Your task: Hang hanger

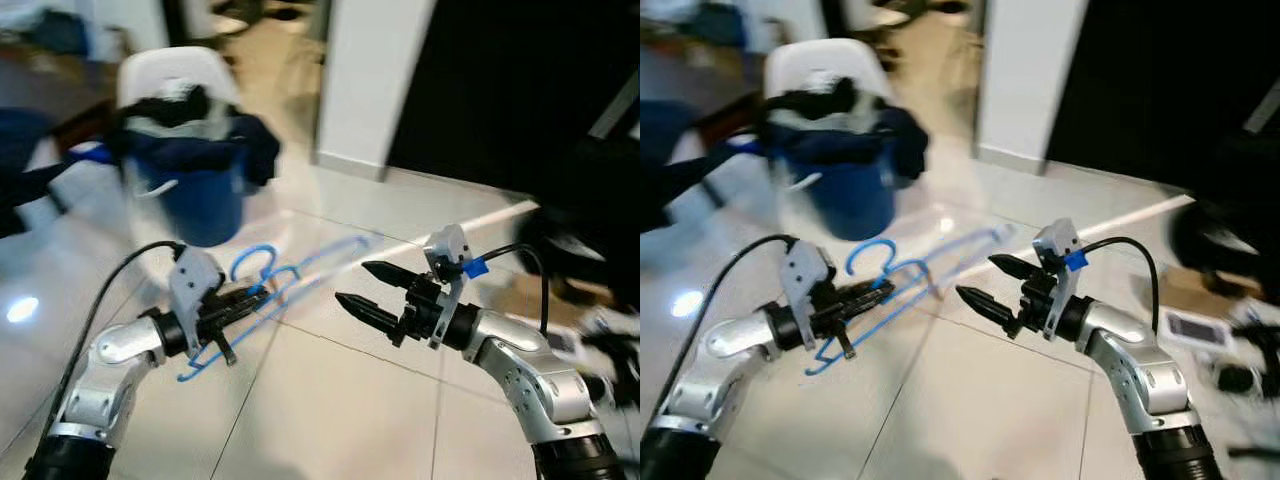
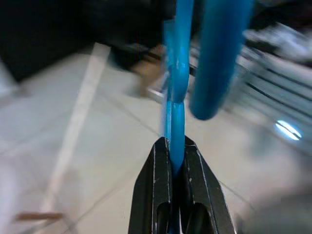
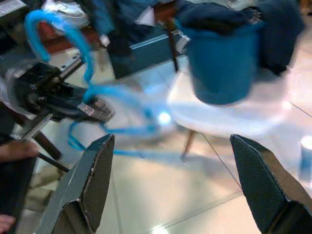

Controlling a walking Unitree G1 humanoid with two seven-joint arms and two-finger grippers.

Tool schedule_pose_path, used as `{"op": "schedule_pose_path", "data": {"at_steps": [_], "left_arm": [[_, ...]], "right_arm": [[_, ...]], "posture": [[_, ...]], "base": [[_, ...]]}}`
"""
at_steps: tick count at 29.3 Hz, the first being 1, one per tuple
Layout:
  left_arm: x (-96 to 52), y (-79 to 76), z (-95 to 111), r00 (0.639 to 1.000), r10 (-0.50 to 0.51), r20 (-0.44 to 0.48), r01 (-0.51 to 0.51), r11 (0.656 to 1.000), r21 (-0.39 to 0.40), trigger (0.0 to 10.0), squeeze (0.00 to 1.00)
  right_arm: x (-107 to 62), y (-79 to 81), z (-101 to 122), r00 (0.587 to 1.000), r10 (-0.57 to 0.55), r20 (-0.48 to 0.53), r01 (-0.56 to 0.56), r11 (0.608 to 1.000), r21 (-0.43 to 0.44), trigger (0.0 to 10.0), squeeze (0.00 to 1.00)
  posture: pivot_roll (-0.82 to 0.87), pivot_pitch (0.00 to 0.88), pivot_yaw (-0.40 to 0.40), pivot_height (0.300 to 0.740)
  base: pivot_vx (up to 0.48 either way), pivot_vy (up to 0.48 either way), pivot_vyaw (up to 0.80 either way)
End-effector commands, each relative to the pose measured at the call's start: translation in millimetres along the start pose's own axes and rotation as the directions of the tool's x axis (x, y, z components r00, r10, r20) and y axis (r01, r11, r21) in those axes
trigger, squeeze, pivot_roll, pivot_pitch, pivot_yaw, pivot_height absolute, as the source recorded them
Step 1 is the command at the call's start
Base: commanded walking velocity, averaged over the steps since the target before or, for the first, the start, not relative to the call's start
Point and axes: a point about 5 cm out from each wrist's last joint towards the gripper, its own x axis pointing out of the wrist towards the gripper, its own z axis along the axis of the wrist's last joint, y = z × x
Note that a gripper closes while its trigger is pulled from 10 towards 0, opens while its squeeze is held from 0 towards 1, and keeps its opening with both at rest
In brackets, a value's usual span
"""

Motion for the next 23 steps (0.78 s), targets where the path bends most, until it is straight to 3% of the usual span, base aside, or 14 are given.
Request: {"op": "schedule_pose_path", "data": {"at_steps": [1, 3, 4, 7, 10, 13, 15, 16, 17, 19, 23], "left_arm": [[-1.3, -9.1, -3, 0.995, -0.082, -0.052, 0.083, 0.997, 0.006, 10.0, 0.00], [-7.0, -18.4, 3, 0.967, -0.212, -0.143, 0.218, 0.975, 0.030, 10.0, 0.00], [-7.0, -18.4, 3, 0.967, -0.212, -0.143, 0.218, 0.975, 0.030, 10.0, 0.00], [-15.0, -16.9, -1, 0.933, -0.259, -0.252, 0.279, 0.959, 0.046, 10.0, 0.00], [-14.1, -15.8, 3, 0.930, -0.262, -0.257, 0.285, 0.957, 0.057, 10.0, 0.00], [-12.2, -15.6, 6, 0.931, -0.262, -0.254, 0.288, 0.955, 0.068, 10.0, 0.00], [-12.2, -15.6, 6, 0.931, -0.262, -0.254, 0.288, 0.955, 0.068, 10.0, 0.00], [-10.5, -16.5, 8, 0.931, -0.264, -0.252, 0.291, 0.954, 0.073, 10.0, 0.00], [-10.5, -16.5, 8, 0.931, -0.264, -0.252, 0.291, 0.954, 0.073, 10.0, 0.00], [-5.5, -20.5, 13, 0.928, -0.276, -0.248, 0.307, 0.947, 0.092, 10.0, 0.00], [-0.7, -21.8, 18, 0.930, -0.272, -0.246, 0.309, 0.943, 0.125, 10.0, 0.00]], "right_arm": [[1.9, 4.3, 7, 1.000, 0.029, 0.006, -0.028, 0.999, -0.039, 10.0, 0.00], [-1.9, 7.1, 22, 0.997, 0.077, 0.027, -0.075, 0.994, -0.078, 10.0, 0.00], [-1.9, 7.1, 22, 0.997, 0.077, 0.027, -0.075, 0.994, -0.078, 10.0, 0.00], [-13.2, 14.0, 49, 0.984, 0.175, 0.033, -0.169, 0.975, -0.145, 10.0, 0.00], [-21.7, 21.2, 55, 0.968, 0.252, -0.019, -0.251, 0.950, -0.186, 10.0, 0.00], [-26.4, 28.4, 54, 0.945, 0.310, -0.099, -0.325, 0.924, -0.203, 10.0, 0.00], [-26.4, 28.4, 54, 0.945, 0.310, -0.099, -0.325, 0.924, -0.203, 10.0, 0.00], [-27.3, 32.0, 48, 0.928, 0.328, -0.175, -0.360, 0.910, -0.205, 10.0, 0.00], [-27.3, 32.0, 48, 0.928, 0.328, -0.175, -0.360, 0.910, -0.205, 10.0, 0.00], [-26.9, 37.0, 36, 0.888, 0.337, -0.312, -0.409, 0.889, -0.205, 10.0, 0.00], [-21.4, 35.5, 30, 0.876, 0.299, -0.380, -0.403, 0.886, -0.231, 10.0, 0.00]], "posture": [[0.02, 0.135, -0.020, 0.740], [0.02, 0.131, -0.013, 0.740], [0.02, 0.131, -0.013, 0.740], [0.02, 0.127, 0.005, 0.740], [0.02, 0.127, 0.007, 0.740], [0.01, 0.128, 0.007, 0.740], [0.01, 0.128, 0.007, 0.740], [0.01, 0.125, 0.005, 0.740], [0.01, 0.125, 0.005, 0.740], [0.01, 0.118, 0.001, 0.740], [0.01, 0.116, 0.000, 0.740]], "base": [[0.000, 0.000, -0.80], [0.000, 0.000, -0.80], [0.000, 0.000, -0.80], [0.000, 0.000, -0.53], [0.000, 0.000, 0.00], [0.000, 0.000, 0.00], [0.000, 0.000, 0.00], [0.000, 0.000, 0.00], [0.000, 0.000, 0.00], [0.000, 0.000, 0.00], [0.000, 0.000, 0.00]]}}
